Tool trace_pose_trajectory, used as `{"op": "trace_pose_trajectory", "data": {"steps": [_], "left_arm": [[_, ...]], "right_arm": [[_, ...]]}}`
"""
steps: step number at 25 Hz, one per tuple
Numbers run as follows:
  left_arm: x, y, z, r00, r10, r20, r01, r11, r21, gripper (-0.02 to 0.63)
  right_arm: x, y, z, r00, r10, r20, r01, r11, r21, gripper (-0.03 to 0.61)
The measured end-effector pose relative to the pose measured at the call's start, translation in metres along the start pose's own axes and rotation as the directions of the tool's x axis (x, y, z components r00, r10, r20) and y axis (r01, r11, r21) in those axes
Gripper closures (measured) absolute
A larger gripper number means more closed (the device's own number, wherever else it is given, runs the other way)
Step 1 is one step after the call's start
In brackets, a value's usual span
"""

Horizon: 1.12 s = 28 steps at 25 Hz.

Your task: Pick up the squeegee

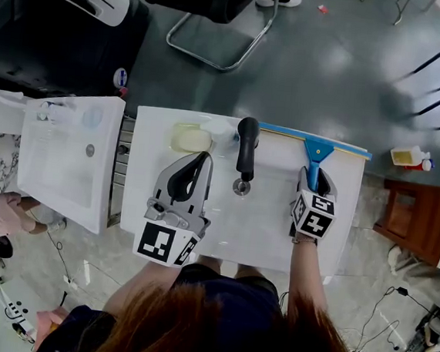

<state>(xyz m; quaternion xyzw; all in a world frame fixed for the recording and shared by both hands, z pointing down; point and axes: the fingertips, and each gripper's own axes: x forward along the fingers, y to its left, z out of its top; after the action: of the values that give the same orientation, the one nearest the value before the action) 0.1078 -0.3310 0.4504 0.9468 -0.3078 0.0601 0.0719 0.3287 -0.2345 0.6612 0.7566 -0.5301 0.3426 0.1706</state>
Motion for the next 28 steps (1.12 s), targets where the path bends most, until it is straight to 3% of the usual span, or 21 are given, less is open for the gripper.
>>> {"op": "trace_pose_trajectory", "data": {"steps": [7, 17, 22, 28], "left_arm": [[-0.006, 0.005, 0.004, 1.000, 0.012, 0.005, -0.012, 1.000, 0.007, 0.594], [-0.020, 0.007, 0.033, 0.999, 0.020, 0.050, -0.022, 0.999, 0.028, 0.594], [-0.027, 0.003, 0.056, 0.996, 0.016, 0.084, -0.020, 0.999, 0.041, 0.594], [-0.035, -0.003, 0.094, 0.985, 0.025, 0.168, -0.026, 1.000, 0.007, 0.594]], "right_arm": [[-0.006, -0.004, 0.003, 1.000, -0.007, 0.030, 0.006, 0.999, 0.050, 0.417], [-0.057, -0.003, 0.054, 0.980, -0.005, 0.200, -0.012, 0.997, 0.082, 0.418], [-0.101, 0.008, 0.102, 0.943, 0.019, 0.334, -0.043, 0.997, 0.066, 0.419], [-0.165, 0.026, 0.154, 0.864, 0.047, 0.501, -0.057, 0.998, 0.006, 0.419]]}}
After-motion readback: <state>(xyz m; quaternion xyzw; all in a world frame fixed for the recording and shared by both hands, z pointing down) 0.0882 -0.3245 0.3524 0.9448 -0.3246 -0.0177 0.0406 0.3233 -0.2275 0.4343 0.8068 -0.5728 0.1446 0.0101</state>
